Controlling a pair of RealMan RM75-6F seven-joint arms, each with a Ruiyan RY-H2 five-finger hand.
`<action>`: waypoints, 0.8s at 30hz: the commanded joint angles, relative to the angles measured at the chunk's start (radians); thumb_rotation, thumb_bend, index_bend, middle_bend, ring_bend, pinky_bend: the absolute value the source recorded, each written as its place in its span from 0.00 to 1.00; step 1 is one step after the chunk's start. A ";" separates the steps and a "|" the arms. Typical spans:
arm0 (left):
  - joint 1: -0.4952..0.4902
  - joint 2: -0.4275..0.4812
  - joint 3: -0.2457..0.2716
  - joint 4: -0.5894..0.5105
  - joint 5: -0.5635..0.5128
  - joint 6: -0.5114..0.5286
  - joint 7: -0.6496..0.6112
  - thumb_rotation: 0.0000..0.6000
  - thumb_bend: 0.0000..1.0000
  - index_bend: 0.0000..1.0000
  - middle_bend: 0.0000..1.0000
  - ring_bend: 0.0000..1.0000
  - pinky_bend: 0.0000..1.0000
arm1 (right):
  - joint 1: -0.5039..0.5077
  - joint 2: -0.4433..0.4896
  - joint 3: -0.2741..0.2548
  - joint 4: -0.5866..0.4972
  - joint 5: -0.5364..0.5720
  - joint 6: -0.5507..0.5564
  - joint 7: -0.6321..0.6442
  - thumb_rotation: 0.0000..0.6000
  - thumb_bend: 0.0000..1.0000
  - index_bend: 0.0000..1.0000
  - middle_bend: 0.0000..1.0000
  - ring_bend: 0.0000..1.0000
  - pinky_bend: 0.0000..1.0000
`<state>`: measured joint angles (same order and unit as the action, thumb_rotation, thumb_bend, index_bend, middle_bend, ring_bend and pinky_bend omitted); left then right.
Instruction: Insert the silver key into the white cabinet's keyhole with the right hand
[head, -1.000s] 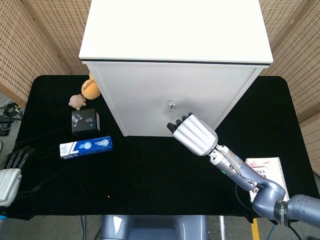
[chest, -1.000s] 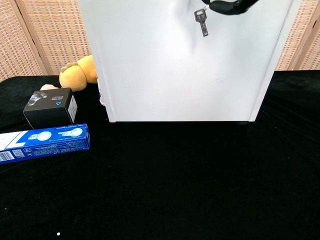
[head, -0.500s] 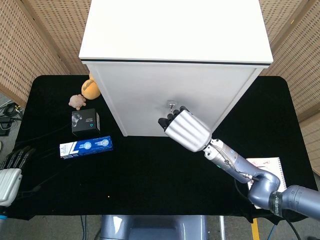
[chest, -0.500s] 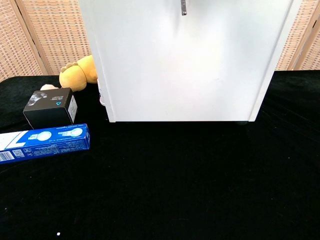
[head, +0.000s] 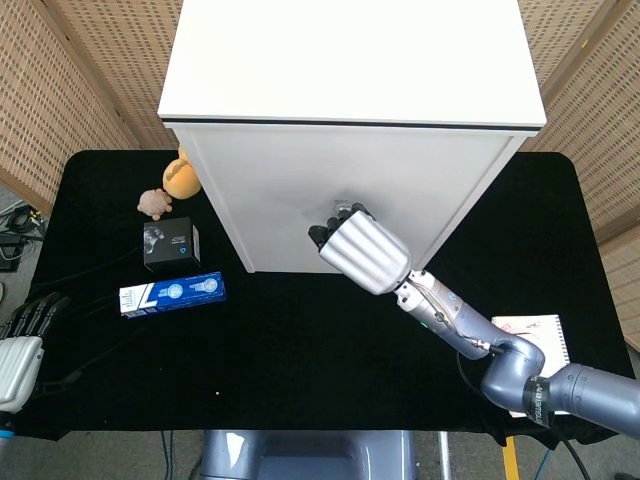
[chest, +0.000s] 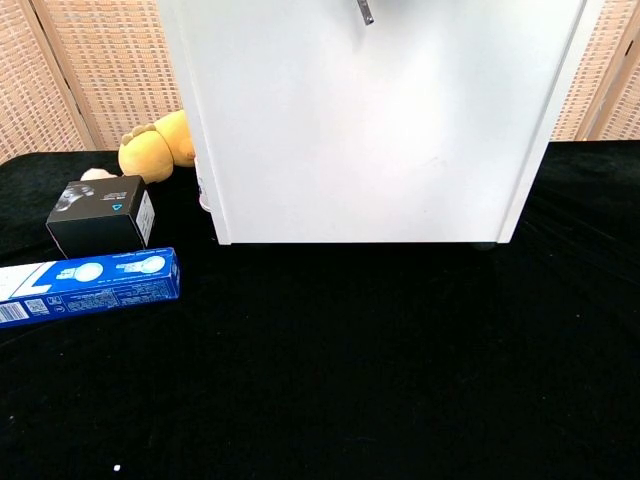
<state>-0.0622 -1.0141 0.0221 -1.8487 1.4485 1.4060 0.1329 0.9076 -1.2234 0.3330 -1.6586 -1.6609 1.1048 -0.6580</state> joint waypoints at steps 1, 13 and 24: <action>-0.001 0.001 0.001 0.000 0.002 -0.002 -0.001 1.00 0.00 0.00 0.00 0.00 0.00 | 0.005 -0.010 0.000 0.009 0.011 -0.003 -0.031 1.00 0.59 0.72 0.90 0.89 1.00; 0.000 0.004 -0.001 0.000 0.001 0.003 -0.008 1.00 0.00 0.00 0.00 0.00 0.00 | 0.005 -0.010 -0.008 0.007 0.038 0.002 -0.073 1.00 0.59 0.72 0.90 0.89 1.00; 0.000 0.003 -0.002 0.001 -0.001 0.002 -0.006 1.00 0.00 0.00 0.00 0.00 0.00 | 0.000 -0.006 -0.024 0.023 0.039 0.018 -0.061 1.00 0.59 0.72 0.90 0.89 1.00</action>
<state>-0.0621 -1.0113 0.0205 -1.8473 1.4472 1.4079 0.1269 0.9077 -1.2298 0.3097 -1.6358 -1.6221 1.1220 -0.7196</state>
